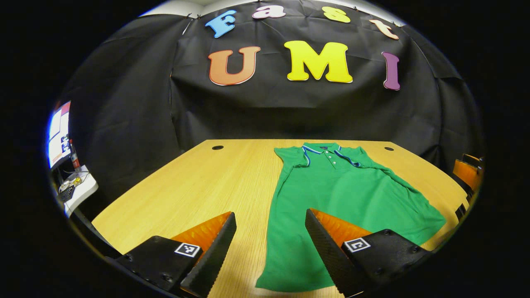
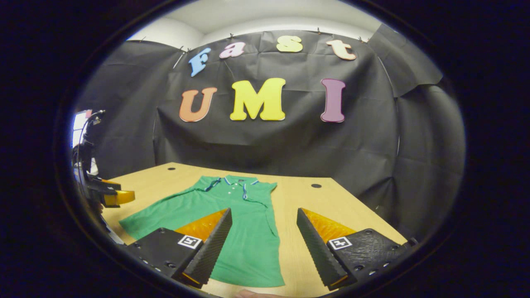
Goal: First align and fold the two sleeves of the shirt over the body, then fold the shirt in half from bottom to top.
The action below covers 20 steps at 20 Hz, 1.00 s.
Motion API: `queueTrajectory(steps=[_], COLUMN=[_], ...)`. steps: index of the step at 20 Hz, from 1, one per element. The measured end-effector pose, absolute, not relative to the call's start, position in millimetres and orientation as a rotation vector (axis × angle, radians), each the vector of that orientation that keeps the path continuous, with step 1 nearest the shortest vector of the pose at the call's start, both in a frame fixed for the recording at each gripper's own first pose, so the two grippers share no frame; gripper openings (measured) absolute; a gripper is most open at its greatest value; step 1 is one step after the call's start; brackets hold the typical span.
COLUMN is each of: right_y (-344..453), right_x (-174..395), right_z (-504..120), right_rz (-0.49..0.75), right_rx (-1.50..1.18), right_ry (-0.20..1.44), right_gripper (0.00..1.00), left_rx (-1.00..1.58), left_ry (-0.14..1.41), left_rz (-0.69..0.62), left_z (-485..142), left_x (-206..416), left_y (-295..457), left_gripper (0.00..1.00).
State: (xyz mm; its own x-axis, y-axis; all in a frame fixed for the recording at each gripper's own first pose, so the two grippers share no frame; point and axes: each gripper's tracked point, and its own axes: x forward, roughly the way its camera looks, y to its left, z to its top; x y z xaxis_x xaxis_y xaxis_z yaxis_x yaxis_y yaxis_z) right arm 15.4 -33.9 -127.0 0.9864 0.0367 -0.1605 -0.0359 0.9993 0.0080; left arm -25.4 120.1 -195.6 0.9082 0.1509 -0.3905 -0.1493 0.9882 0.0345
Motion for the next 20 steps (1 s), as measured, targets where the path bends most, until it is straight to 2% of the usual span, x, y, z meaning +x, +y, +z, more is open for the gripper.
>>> queueTrajectory(steps=[8, 12, 20], right_y=[-34, -34, -35], right_x=[-6, -12, -16], right_z=[-216, -217, -251], right_rz=[0.03, 0.033, 0.05], right_rx=[-0.007, -0.057, 0.029], right_ry=[0.355, 0.333, 0.428], right_gripper=[0.95, 0.95, 0.97], left_rx=[0.02, 0.048, 0.027], left_ry=[0.517, 0.519, 0.508], left_rz=[0.121, 0.118, 0.111], left_z=[-244, -251, -251], left_x=[-52, -55, -55], left_y=[113, 112, 103], left_gripper=[1.0, 1.0, 0.98])
